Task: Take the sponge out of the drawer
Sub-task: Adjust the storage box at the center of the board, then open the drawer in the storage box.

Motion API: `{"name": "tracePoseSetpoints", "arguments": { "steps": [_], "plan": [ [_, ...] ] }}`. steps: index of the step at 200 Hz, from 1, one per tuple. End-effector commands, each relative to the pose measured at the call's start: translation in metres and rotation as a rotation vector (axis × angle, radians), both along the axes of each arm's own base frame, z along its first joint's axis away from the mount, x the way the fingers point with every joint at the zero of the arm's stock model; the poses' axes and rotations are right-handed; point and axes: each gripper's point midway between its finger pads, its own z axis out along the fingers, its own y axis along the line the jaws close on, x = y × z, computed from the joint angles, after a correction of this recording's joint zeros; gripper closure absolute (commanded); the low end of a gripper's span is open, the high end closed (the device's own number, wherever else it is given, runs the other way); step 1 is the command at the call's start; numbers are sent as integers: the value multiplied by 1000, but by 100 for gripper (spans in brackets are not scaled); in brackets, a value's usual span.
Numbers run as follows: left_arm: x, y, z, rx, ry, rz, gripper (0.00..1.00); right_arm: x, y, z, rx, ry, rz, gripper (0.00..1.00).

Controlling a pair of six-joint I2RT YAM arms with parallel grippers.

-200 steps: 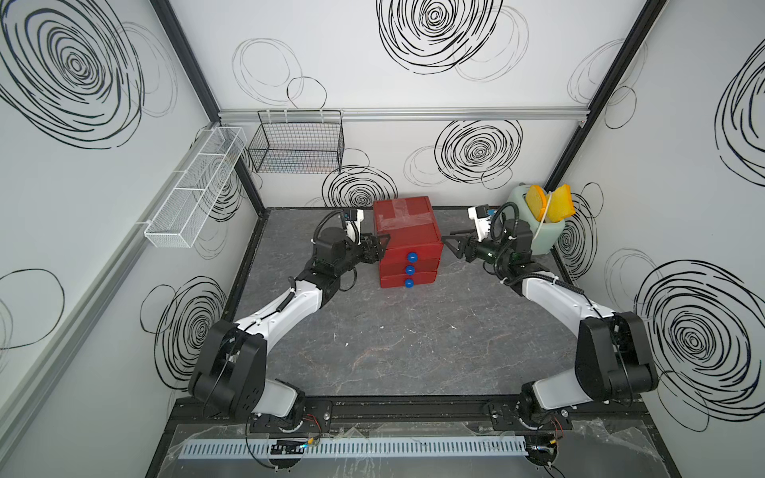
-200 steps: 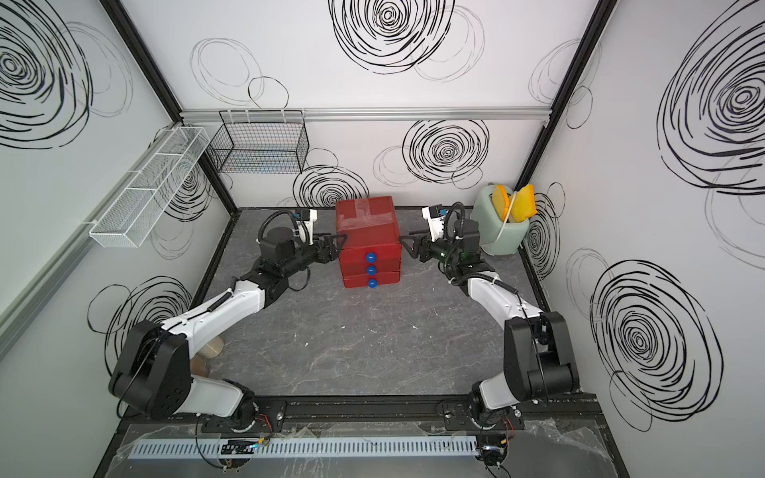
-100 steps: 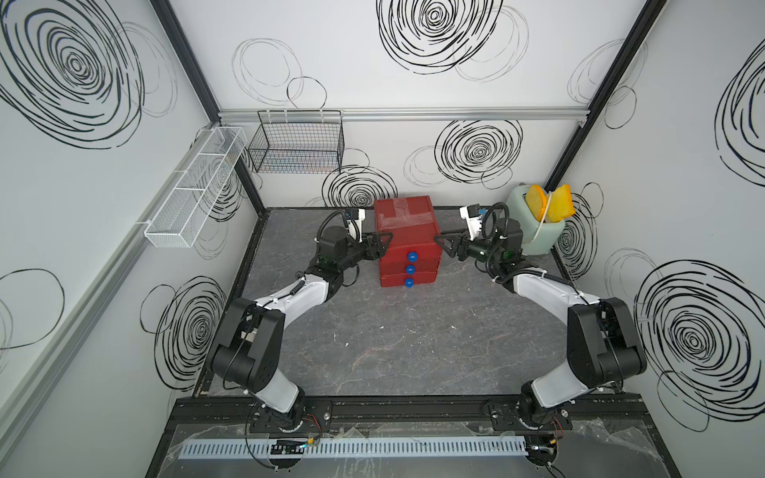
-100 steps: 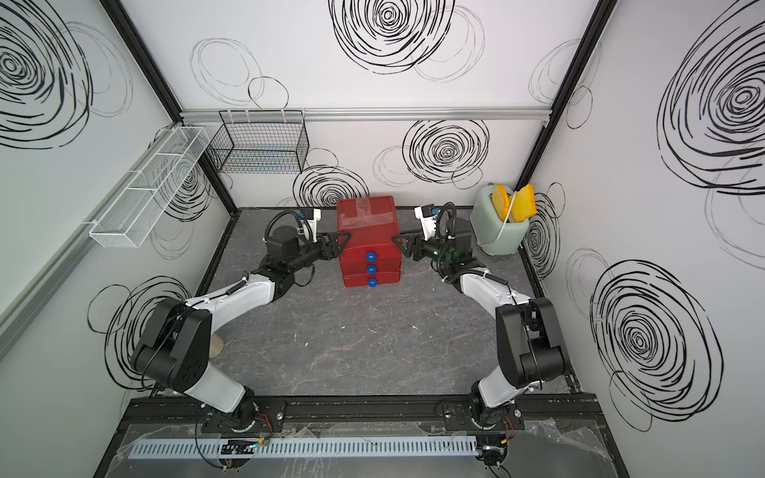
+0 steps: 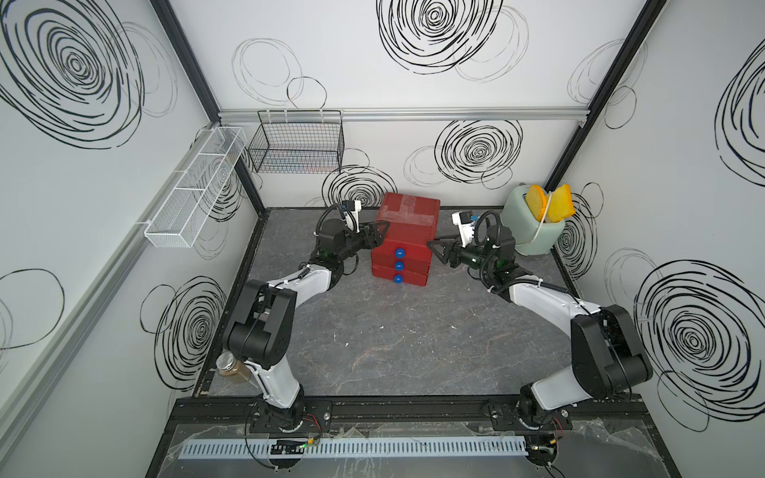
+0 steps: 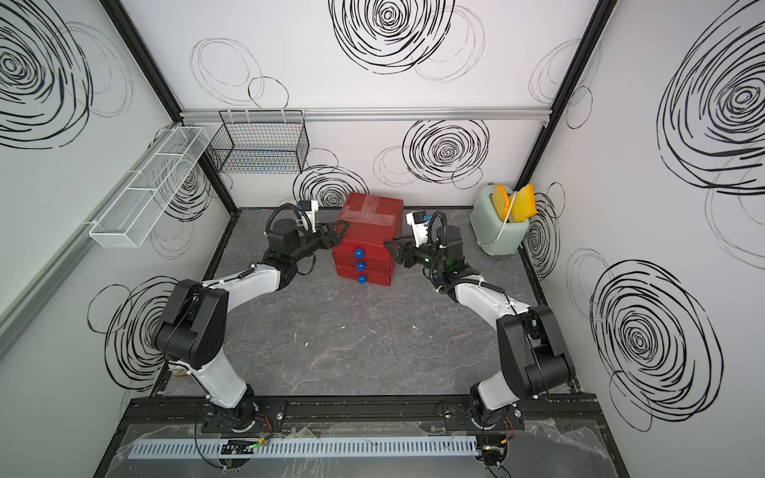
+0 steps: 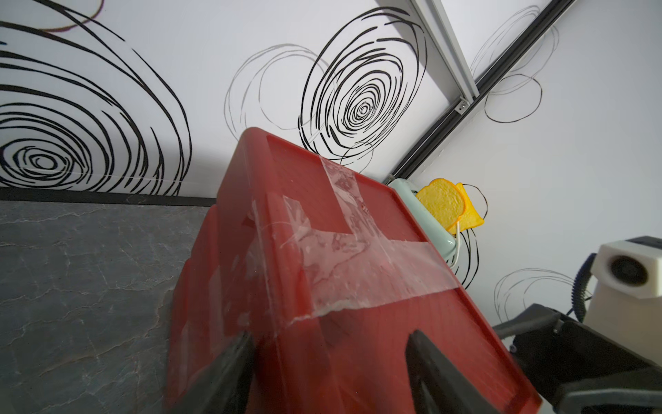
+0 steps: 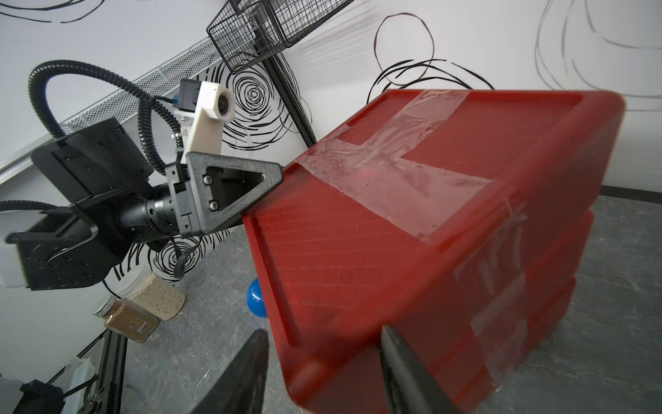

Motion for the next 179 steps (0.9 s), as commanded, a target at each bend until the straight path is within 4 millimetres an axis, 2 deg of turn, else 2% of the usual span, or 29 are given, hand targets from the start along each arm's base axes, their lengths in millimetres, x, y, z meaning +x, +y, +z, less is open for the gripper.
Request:
{"name": "tracePoseSetpoints", "arguments": {
  "steps": [1, 45, 72, 98, 116, 135, 146, 160, 179],
  "plan": [
    [-32, -53, 9, -49, -29, -225, 30, -36, 29, -1, 1, 31, 130, 48],
    [-33, -48, 16, -35, -47, -188, 29, -41, 26, 8, -22, 25, 119, 48],
    [-36, -42, 34, -3, -95, -155, 28, -42, 21, 14, -109, -1, 110, 47],
    [-37, -25, 63, 30, -187, -62, 25, -31, 5, 42, -186, -78, 22, 47],
    [-36, -12, 86, 55, -241, -2, 25, -15, -9, 59, -218, -111, -38, 46],
    [-35, 5, 110, 115, -308, 81, 25, 6, -25, 67, -258, -131, -91, 46],
    [-38, 16, 114, 163, -309, 130, 25, 19, -31, 69, -269, -142, -106, 47],
    [-43, 32, 119, 222, -315, 200, 26, 38, -33, 62, -301, -131, -106, 47],
    [-65, 51, 119, 264, -316, 263, 29, 60, -29, 43, -355, -103, -88, 51]
  ]
}}
